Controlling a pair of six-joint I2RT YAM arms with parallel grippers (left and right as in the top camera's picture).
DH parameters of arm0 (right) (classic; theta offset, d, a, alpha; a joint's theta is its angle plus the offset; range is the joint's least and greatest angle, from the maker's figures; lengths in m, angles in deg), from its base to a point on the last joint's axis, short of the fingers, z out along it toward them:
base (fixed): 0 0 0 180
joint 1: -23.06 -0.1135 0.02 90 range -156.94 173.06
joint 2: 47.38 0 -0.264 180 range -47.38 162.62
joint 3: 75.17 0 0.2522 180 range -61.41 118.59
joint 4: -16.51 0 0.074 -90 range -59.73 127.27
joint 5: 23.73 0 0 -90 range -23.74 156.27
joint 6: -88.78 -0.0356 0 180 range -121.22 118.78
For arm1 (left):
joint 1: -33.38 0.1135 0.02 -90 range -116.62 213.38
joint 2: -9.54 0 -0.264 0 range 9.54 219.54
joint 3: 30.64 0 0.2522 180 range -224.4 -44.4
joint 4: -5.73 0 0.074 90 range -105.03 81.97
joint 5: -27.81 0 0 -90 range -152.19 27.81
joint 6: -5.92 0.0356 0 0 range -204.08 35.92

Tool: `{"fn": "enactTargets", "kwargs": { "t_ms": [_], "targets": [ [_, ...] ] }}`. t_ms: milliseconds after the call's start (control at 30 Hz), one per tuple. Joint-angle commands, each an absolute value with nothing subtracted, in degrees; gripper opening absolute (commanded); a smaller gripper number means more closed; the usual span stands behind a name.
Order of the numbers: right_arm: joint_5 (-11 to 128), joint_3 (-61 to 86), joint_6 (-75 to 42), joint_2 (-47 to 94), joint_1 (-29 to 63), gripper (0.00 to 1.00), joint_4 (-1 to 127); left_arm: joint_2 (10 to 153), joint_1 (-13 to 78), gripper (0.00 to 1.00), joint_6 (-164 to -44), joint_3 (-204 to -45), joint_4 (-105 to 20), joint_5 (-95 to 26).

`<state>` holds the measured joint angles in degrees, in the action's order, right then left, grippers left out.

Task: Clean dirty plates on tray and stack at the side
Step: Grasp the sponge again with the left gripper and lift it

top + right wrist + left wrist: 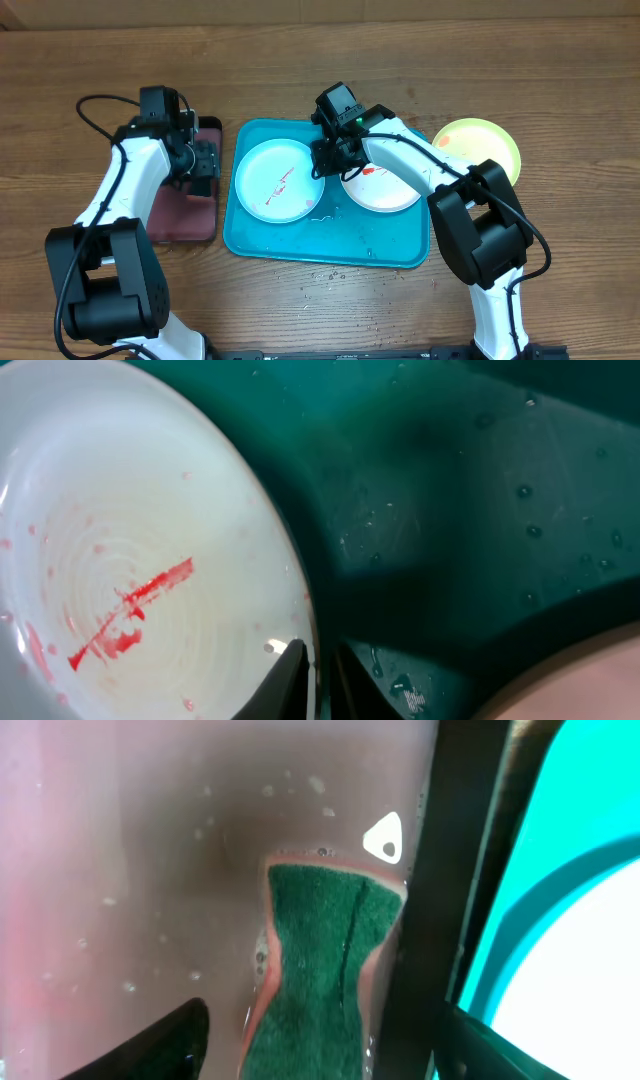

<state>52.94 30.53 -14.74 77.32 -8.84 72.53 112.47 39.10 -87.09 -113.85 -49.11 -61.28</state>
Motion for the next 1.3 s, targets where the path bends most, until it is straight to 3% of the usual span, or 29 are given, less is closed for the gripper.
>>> {"fn": "enactTargets", "kwargs": {
  "t_ms": [0, 167, 400, 867, 1033, 1267],
  "targets": [
    [52.4, 32.2, -15.0, 77.7, -8.8, 0.12, 72.5, 111.4, 39.3, 0.65, -87.5, -110.3, -46.0, -60.6],
    [52.4, 32.2, -15.0, 77.7, -8.8, 0.12, 72.5, 111.4, 39.3, 0.54, -87.5, -106.5, -41.5, -60.7],
    [52.4, 32.2, -15.0, 77.7, -8.8, 0.1, 72.9, 111.4, 39.3, 0.06, -87.5, -103.9, -38.7, -60.7],
    [52.4, 32.2, -15.0, 77.7, -8.8, 0.11, 73.3, 109.3, 39.5, 0.04, -87.9, -106.5, -39.8, -61.0],
    [52.4, 32.2, -15.0, 77.7, -8.8, 0.24, 73.3, 108.9, 39.7, 0.04, -87.1, -106.6, -41.2, -61.5],
    [51.9, 31.8, -15.0, 77.8, -8.8, 0.24, 74.6, 105.6, 42.9, 0.04, -89.7, -106.6, -41.9, -56.0]
  ]
}}
